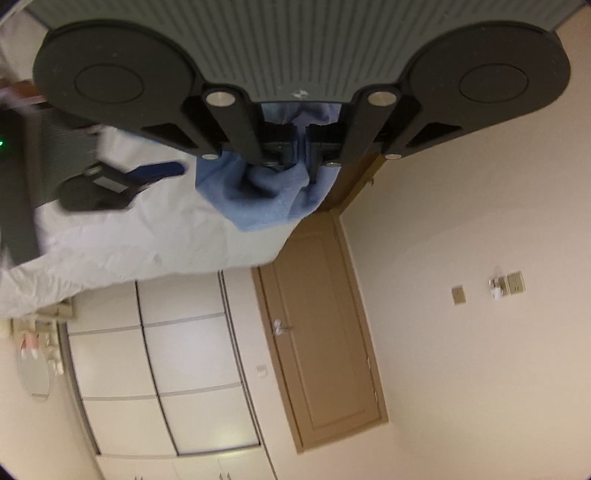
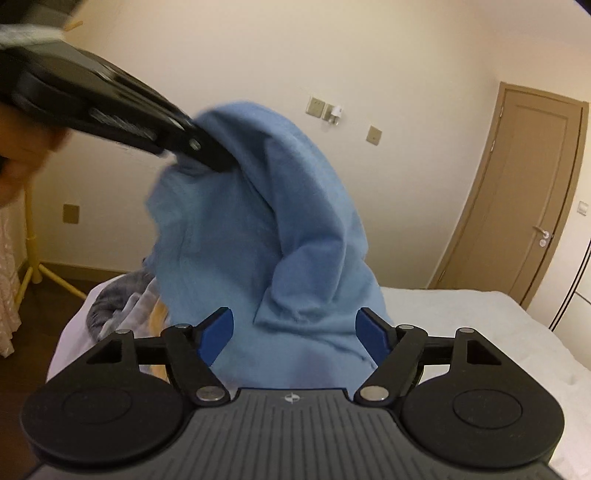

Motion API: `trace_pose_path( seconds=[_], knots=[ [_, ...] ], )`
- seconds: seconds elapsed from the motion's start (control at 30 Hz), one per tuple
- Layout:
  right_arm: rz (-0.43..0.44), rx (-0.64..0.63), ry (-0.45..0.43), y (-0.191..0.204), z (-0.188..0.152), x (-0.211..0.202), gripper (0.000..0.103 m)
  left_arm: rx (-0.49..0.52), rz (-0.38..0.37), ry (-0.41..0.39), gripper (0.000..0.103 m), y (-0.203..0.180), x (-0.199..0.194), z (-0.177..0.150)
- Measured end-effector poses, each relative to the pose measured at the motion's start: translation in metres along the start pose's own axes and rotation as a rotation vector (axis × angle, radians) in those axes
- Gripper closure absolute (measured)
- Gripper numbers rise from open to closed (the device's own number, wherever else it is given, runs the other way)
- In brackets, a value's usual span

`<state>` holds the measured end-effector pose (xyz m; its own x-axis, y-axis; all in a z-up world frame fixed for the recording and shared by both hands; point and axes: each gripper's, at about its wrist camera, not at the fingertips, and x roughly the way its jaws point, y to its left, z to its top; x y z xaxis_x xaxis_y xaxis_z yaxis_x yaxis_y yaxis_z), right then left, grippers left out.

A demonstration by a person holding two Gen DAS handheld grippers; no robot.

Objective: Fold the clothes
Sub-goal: 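Grasp the light blue T-shirt with the left gripper while the right gripper grasps it too, then lift the blue T-shirt off the pile with both grippers and lay it on the bed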

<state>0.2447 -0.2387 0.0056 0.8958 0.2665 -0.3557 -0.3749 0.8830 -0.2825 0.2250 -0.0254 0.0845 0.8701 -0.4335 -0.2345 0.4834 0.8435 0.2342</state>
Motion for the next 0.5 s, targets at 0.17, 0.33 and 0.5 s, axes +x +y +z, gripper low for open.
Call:
trace_pose_path(
  seconds=[0.17, 0.33, 0.5],
  knots=[
    [-0.015, 0.045, -0.001, -0.004, 0.003, 0.02, 0.035, 0.041, -0.01, -0.011, 0.101, -0.01, -0.005, 0.014],
    [-0.052, 0.072, -0.04, -0.024, 0.011, -0.006, 0.096, 0.03, -0.03, -0.082, 0.101, -0.015, -0.017, 0.043],
    [-0.219, 0.1, -0.132, -0.074, 0.018, -0.092, 0.097, 0.038, -0.152, -0.192, 0.101, -0.053, -0.048, 0.077]
  ],
)
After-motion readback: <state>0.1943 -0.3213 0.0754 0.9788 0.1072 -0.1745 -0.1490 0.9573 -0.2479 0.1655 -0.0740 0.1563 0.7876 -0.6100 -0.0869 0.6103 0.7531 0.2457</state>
